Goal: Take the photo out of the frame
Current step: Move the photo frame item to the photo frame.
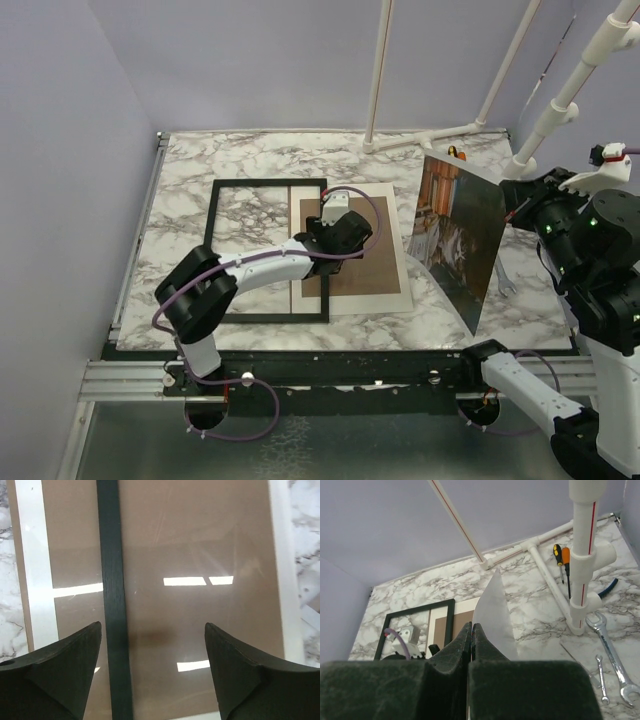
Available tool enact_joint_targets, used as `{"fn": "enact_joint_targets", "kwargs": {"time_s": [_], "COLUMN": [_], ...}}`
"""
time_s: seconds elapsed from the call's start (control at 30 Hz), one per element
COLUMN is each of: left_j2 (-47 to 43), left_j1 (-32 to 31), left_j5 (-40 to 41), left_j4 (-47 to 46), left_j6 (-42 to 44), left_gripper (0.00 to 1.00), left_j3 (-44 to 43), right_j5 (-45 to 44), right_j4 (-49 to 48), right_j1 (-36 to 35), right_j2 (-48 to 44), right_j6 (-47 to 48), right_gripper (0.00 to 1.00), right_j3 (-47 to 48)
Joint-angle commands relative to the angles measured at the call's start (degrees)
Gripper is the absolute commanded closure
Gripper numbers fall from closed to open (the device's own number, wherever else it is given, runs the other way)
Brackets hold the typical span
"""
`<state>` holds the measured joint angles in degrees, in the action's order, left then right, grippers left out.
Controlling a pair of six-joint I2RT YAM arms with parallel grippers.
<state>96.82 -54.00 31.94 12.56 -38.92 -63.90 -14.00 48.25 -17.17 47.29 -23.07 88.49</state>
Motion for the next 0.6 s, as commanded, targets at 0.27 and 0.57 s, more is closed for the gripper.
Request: {"fn": "enact_joint_targets", "kwargs": {"time_s": [0.27, 0.57], "left_j2": [14.18, 15.82], "left_j1": [4.08, 5.3], "left_j5": [7.35, 6.28], "left_j4": [13.1, 13.55], "left_j6": [-10.14, -10.37], "left_gripper": [0.28, 0.45], "left_j3": [-10.31, -10.41], "right_j5": [1.87, 1.27], "right_j4": [-2.82, -2.81], "right_j1": [0.12, 0.12], "right_j2": [-1.94, -2.25], "right_j6": [0.55, 0.48], "right_gripper": [1.0, 1.0], "right_j3": [-2.35, -3.39]}}
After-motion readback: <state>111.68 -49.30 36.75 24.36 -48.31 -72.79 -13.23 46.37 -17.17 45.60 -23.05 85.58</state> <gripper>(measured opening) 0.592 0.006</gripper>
